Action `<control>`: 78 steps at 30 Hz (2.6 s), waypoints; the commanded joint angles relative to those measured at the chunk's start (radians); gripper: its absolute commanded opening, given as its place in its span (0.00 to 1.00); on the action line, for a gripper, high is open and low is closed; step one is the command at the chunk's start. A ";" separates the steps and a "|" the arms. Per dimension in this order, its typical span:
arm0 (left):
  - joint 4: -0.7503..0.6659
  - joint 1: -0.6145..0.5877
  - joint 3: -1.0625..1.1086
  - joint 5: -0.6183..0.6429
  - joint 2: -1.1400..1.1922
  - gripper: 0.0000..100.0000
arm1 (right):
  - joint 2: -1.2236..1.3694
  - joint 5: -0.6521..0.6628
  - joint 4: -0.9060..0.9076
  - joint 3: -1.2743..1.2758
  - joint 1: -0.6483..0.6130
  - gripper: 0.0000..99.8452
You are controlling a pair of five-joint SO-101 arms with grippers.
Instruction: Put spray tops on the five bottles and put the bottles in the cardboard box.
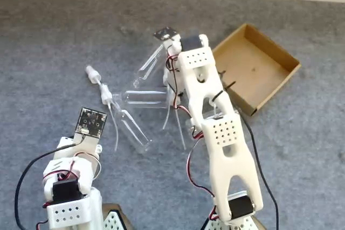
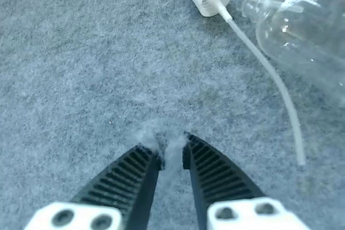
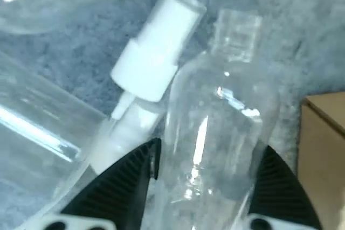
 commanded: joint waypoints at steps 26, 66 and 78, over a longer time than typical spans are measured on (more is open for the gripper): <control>-0.017 0.016 0.022 -0.011 0.005 0.01 | -0.601 -0.002 0.071 -0.012 0.045 0.08; 0.249 0.122 -0.766 -0.003 0.588 0.01 | -2.605 -0.126 -0.621 2.270 0.045 0.08; 0.250 0.117 -1.345 0.219 1.377 0.10 | -2.841 -0.127 -0.727 2.531 0.041 0.08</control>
